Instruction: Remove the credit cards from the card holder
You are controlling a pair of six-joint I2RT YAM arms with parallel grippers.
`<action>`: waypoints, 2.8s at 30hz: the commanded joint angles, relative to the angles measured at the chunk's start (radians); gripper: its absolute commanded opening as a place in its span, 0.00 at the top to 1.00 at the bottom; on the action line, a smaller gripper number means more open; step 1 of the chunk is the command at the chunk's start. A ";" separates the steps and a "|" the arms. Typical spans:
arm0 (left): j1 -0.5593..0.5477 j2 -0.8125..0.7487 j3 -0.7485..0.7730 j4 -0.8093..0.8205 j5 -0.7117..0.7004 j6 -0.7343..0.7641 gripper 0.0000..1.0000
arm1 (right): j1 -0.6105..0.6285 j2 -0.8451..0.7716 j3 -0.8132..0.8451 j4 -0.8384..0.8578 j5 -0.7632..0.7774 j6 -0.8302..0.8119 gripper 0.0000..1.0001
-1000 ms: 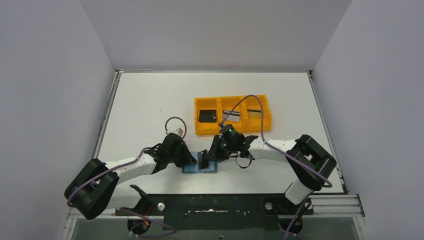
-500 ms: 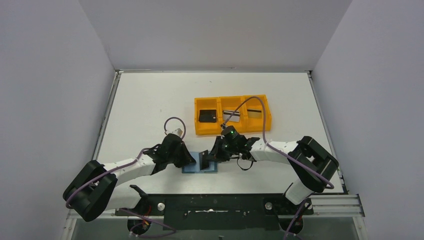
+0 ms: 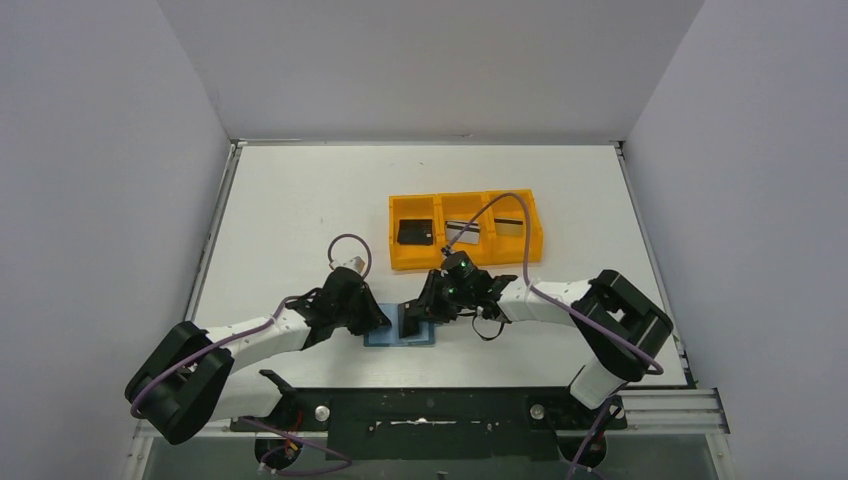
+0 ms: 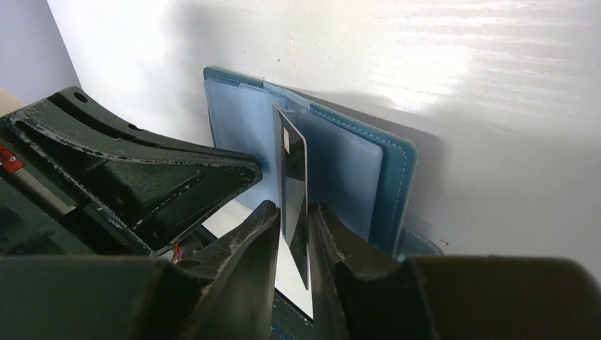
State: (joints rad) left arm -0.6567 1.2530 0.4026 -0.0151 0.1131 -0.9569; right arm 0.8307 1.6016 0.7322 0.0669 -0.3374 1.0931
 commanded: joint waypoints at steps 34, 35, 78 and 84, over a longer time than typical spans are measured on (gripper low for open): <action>0.197 -0.335 0.262 -0.413 -0.024 0.182 0.21 | 0.000 -0.339 -0.018 -0.045 0.237 -0.222 1.00; 0.222 -0.347 0.282 -0.425 -0.002 0.198 0.18 | 0.001 -0.349 -0.019 -0.046 0.244 -0.235 1.00; 0.427 -0.679 0.267 -0.562 -0.210 0.341 0.10 | 0.018 0.176 0.478 -0.018 0.419 -1.961 1.00; 0.428 -0.682 0.272 -0.573 -0.239 0.333 0.10 | 0.004 0.276 0.523 0.011 0.424 -2.029 1.00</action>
State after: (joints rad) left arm -0.2272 0.5793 0.6514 -0.5976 -0.0917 -0.6174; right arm 0.8448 1.8320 1.1828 0.0208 0.0654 -0.8524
